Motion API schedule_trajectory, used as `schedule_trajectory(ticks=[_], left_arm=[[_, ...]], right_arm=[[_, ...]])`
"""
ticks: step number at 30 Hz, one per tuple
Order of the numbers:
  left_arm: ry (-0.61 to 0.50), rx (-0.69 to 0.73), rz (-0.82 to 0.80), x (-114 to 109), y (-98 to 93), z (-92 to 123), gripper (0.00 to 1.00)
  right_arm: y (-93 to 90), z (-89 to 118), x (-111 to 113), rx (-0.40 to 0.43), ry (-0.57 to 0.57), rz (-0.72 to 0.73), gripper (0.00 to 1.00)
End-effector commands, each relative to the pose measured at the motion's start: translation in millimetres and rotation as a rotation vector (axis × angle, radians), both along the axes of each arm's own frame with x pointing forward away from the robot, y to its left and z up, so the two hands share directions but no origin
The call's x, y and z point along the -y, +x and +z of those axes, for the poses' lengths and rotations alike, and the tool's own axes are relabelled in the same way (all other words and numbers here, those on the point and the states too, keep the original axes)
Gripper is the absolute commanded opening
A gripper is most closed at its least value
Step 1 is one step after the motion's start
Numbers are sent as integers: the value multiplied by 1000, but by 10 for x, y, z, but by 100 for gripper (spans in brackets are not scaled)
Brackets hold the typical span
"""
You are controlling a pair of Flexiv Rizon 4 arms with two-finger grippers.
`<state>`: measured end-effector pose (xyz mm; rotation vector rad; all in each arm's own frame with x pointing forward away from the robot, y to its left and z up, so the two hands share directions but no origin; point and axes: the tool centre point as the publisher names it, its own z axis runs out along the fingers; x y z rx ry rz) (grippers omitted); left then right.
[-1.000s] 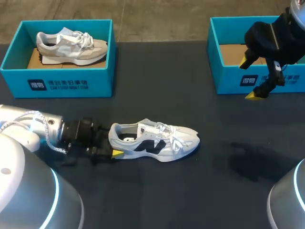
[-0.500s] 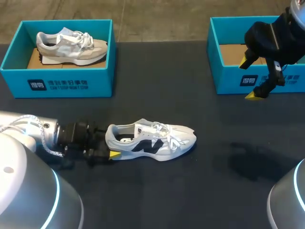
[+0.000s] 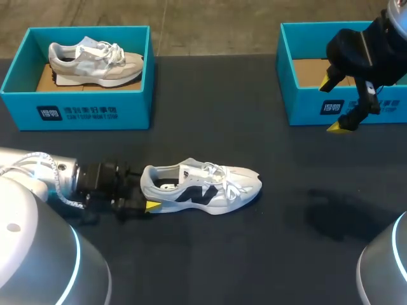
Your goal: Take the shoe out of the shoebox, open the shoe tongue, remove and reinsert the insole, then place the shoe into the shoebox
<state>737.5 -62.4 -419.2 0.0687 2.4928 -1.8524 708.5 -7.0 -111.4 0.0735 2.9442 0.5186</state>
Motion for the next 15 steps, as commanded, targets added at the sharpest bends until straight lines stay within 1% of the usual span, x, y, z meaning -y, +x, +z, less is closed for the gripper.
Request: schedule_trajectory(ticks=[1,2,3,6,7,9,10,15], left_arm=[[1,2,0,-33,-9,-30,0],[1,2,0,-33,-9,-30,0],[1,2,0,-33,-9,-30,0],[1,2,0,-33,-9,-30,0],[1,2,0,-33,-9,-30,0],[1,2,0,-33,-9,-30,0],[1,2,0,-33,-9,-30,0],[1,2,0,-33,-9,-30,0]], right_arm=[[9,88,-202,-29,-44,-125,100],[8,90,-236,-35,-45,-147,100],[7,87,-298,-61,-62,-196,100],[19,84,-412,-76,-80,-279,100],[33,83,-467,-71,-66,-293,100],[59,78,-549,-96,-102,-336,100],[77,73,-586,-97,-100,-338,100],[146,19,-706,-154,-129,-408,100]])
